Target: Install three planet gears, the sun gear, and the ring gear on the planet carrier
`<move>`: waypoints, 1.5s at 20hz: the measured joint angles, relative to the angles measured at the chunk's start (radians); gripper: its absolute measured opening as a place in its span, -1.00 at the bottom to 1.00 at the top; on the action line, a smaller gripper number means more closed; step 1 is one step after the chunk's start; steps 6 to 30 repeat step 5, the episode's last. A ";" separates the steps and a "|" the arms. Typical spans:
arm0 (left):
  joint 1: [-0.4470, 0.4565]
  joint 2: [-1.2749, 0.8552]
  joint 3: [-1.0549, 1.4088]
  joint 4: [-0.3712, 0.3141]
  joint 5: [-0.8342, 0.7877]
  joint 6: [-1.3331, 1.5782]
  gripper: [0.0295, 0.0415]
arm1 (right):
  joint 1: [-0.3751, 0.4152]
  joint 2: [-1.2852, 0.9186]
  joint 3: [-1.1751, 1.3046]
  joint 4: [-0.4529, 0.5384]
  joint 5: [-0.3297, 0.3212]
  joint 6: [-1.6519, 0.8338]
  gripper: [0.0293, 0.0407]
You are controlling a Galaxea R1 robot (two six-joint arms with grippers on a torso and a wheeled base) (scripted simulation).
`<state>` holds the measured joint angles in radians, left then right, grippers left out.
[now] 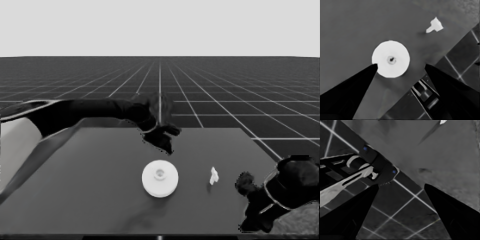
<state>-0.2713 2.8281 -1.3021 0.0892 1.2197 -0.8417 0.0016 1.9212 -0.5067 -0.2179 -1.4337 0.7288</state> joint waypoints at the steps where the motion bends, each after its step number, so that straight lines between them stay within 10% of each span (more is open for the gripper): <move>1: -0.028 -0.408 0.366 0.091 -0.225 0.470 0.98 | 0.253 0.156 -0.236 0.253 -0.066 0.195 0.74; 5: -0.065 -1.001 0.822 0.205 -0.505 1.106 0.51 | 0.332 0.390 -0.707 0.338 -0.189 0.323 0.62; 30: -0.065 -1.001 0.822 0.205 -0.505 1.106 0.51 | 0.332 0.390 -0.707 0.338 -0.189 0.323 0.62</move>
